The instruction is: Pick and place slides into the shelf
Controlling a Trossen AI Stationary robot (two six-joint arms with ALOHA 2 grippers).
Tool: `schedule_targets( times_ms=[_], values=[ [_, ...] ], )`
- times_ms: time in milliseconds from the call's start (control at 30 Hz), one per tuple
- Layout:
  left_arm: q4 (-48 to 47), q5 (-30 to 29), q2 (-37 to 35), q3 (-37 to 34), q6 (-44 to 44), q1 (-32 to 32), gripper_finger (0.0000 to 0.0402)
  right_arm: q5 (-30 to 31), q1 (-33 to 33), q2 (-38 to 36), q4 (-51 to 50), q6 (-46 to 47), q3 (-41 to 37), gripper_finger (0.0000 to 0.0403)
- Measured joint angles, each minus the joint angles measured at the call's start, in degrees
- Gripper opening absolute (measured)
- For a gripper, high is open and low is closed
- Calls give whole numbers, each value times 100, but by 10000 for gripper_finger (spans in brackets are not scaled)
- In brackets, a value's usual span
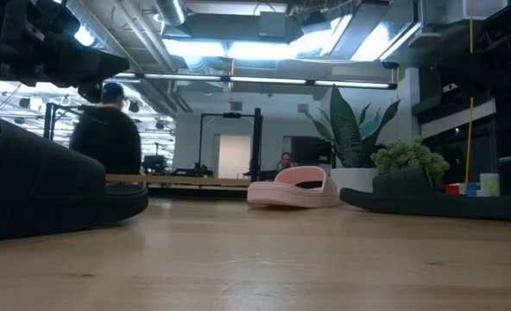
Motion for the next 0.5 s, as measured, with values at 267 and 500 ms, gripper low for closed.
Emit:
schedule_targets(
  times_ms=[267, 500],
  values=[
    [0, 2, -2, 0, 2, 1, 0, 0, 0, -2, 2, 0, 0, 20],
    [9, 0, -1, 0, 82, 2, 0, 0, -1, -2, 2, 0, 2, 20]
  ],
)
